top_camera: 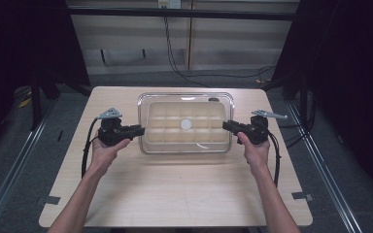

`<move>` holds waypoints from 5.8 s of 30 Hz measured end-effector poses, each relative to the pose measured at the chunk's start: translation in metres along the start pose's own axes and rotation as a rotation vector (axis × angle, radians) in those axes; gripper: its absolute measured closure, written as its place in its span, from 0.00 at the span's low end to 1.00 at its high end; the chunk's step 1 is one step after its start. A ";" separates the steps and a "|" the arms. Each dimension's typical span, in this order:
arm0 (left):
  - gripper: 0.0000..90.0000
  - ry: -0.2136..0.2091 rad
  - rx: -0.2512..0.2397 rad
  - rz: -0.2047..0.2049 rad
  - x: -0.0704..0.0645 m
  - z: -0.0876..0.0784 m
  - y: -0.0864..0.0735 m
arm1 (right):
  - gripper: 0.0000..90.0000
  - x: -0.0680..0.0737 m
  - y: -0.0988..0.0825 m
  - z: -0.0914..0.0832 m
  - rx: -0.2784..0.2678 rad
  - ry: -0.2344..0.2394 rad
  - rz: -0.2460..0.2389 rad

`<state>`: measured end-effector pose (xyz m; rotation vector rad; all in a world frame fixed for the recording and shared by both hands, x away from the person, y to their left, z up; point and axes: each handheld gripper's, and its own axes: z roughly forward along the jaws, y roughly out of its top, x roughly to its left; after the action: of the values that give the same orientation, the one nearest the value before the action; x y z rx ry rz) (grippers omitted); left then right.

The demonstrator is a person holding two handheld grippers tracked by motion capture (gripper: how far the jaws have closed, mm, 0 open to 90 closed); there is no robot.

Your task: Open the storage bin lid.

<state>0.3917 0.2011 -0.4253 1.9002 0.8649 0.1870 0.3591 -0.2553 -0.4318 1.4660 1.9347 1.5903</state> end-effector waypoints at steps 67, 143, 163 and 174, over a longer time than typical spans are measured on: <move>0.84 0.006 0.017 0.031 -0.024 -0.028 -0.008 | 0.78 0.031 0.005 -0.034 0.016 0.028 -0.046; 0.84 -0.069 0.091 0.087 -0.077 -0.068 -0.050 | 0.80 0.065 -0.056 -0.096 0.097 0.093 -0.030; 0.84 -0.086 0.134 0.063 -0.087 -0.074 -0.072 | 0.81 0.071 -0.081 -0.103 0.169 0.111 0.005; 0.84 -0.103 0.171 0.075 -0.097 -0.074 -0.087 | 0.80 0.073 -0.097 -0.112 0.194 0.104 0.008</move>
<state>0.2436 0.2148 -0.4389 2.0845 0.7609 0.0607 0.1949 -0.2554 -0.4425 1.4909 2.1977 1.5477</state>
